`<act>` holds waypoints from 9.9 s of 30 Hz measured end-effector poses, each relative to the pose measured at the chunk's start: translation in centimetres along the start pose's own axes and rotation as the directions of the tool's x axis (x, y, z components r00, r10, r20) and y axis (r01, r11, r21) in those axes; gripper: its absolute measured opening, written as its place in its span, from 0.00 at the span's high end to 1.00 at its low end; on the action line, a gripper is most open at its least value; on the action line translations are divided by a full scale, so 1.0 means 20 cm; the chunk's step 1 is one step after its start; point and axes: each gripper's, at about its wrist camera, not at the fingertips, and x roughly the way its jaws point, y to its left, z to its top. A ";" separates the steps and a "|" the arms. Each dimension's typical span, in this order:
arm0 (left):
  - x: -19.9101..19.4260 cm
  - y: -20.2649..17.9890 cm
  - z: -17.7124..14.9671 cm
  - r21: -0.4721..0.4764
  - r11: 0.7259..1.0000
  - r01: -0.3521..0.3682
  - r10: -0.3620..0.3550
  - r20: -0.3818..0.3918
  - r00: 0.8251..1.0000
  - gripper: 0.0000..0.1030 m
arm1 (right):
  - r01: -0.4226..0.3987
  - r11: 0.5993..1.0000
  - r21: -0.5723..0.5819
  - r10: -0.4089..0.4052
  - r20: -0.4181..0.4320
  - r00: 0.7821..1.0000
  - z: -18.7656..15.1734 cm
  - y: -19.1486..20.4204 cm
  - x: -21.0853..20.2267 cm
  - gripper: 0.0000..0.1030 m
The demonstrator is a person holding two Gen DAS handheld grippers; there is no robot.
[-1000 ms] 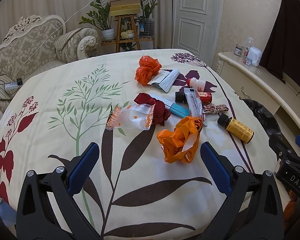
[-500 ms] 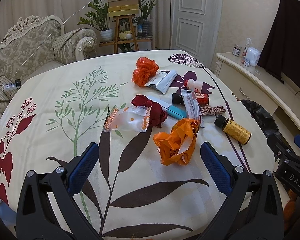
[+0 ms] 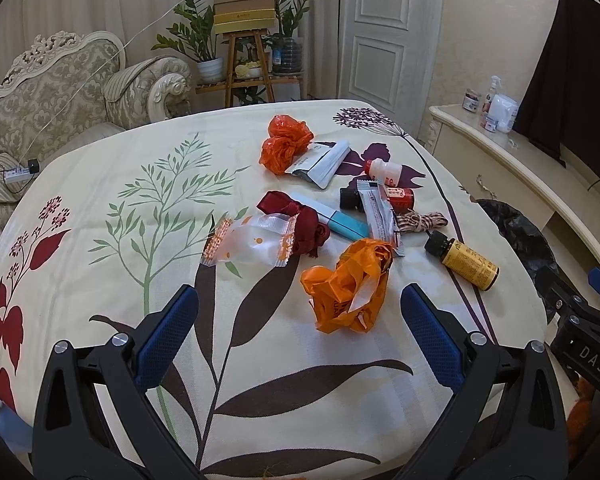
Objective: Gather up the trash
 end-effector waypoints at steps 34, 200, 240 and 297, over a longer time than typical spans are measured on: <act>0.08 -0.03 0.02 0.056 0.996 0.065 -0.063 -0.023 0.998 0.33 | -0.019 0.999 -0.045 0.018 -0.026 1.000 0.01 0.09 0.05 0.37; 0.29 0.49 0.01 -0.136 0.982 -0.128 0.105 -0.170 0.980 0.28 | -0.184 0.979 -0.090 0.176 -0.098 0.980 0.09 0.41 0.30 0.33; 0.31 0.45 0.08 -0.029 0.998 0.052 -0.056 -0.152 0.987 0.98 | -0.240 0.962 -0.130 0.225 -0.116 0.967 0.14 0.55 0.33 0.33; 0.20 0.32 0.07 -0.029 0.997 0.073 -0.075 -0.067 0.995 0.99 | -0.181 0.978 -0.103 0.173 -0.083 0.981 0.18 0.37 0.23 0.69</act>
